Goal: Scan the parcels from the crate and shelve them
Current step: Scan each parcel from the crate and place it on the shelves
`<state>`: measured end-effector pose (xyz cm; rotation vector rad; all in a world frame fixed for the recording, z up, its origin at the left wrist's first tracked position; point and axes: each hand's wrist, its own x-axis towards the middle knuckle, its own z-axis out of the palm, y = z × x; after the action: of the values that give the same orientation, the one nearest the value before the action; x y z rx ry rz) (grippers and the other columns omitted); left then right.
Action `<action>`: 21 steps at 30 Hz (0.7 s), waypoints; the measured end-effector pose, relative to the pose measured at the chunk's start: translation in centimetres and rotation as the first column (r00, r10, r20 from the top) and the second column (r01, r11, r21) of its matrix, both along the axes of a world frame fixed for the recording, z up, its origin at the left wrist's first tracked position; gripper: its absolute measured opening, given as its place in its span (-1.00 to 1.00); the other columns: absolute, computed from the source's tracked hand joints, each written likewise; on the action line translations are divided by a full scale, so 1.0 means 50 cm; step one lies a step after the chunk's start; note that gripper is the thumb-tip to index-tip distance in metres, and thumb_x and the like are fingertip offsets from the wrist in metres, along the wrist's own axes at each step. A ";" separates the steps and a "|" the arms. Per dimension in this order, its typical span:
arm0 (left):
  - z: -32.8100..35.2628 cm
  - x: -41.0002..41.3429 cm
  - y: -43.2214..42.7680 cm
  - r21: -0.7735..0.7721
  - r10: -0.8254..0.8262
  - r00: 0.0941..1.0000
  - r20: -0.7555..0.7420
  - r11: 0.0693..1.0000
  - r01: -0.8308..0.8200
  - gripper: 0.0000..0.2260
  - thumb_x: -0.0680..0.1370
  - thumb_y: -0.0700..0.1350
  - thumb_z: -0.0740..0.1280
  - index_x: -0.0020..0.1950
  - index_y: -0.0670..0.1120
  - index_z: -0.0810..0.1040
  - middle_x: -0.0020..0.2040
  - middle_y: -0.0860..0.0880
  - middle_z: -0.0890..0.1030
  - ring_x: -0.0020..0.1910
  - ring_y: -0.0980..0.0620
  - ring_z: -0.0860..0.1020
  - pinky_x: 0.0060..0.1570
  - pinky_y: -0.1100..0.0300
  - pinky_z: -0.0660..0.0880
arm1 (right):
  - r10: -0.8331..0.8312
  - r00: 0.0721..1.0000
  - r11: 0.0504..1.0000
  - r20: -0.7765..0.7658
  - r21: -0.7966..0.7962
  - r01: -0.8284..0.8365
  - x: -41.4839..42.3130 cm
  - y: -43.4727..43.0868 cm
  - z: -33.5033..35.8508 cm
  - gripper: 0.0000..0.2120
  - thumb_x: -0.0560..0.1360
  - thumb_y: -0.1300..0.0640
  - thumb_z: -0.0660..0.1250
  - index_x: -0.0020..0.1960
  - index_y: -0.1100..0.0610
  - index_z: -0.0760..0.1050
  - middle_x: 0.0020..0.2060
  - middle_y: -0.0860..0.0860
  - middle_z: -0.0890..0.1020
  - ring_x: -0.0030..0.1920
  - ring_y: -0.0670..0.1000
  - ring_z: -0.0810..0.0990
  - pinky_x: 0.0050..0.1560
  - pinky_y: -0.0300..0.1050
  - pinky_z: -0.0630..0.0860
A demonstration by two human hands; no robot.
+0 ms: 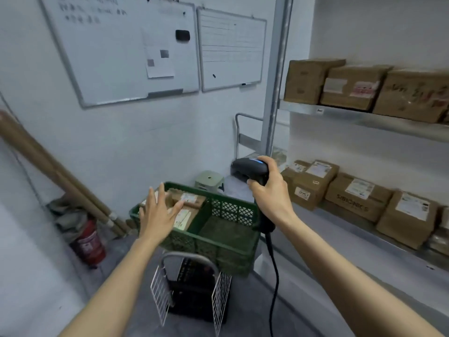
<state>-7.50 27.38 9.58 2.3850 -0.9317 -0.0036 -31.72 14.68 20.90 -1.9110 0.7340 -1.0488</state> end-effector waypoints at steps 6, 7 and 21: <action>-0.047 0.112 0.065 0.071 0.090 0.994 -0.062 0.994 -0.085 -0.24 0.48 0.39 -0.02 0.57 0.06 -0.14 0.58 -0.15 -0.12 0.55 -0.16 -0.03 0.45 -0.23 -0.05 | 0.080 0.996 0.997 -0.033 0.017 -0.079 0.137 0.008 -0.025 -0.55 0.48 0.31 0.26 0.29 -0.04 0.33 0.00 -0.01 0.54 -0.23 -0.21 0.52 -0.40 -0.47 0.37; -0.055 0.130 0.073 0.075 0.101 0.992 -0.076 0.993 -0.095 -0.24 0.49 0.39 -0.01 0.57 0.07 -0.14 0.58 -0.14 -0.11 0.55 -0.14 -0.04 0.45 -0.22 -0.05 | 0.087 0.996 0.996 -0.036 0.017 -0.086 0.158 0.006 -0.028 -0.55 0.48 0.31 0.27 0.29 -0.03 0.33 -0.02 -0.02 0.54 -0.23 -0.20 0.51 -0.40 -0.47 0.37; -0.114 0.333 0.026 0.111 0.220 0.968 -0.119 0.972 -0.207 -0.18 0.40 0.49 -0.07 0.56 0.14 -0.12 0.58 -0.06 -0.08 0.55 -0.08 0.00 0.43 -0.22 0.03 | 0.260 0.964 0.965 -0.058 0.060 -0.256 0.464 -0.117 -0.091 -0.55 0.46 0.33 0.25 0.27 -0.02 0.34 -0.07 -0.06 0.53 -0.26 -0.33 0.50 -0.38 -0.51 0.35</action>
<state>9.16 28.68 3.86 2.5301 -0.6237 -0.1238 -8.54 8.81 16.35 -1.9419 0.5244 -0.8010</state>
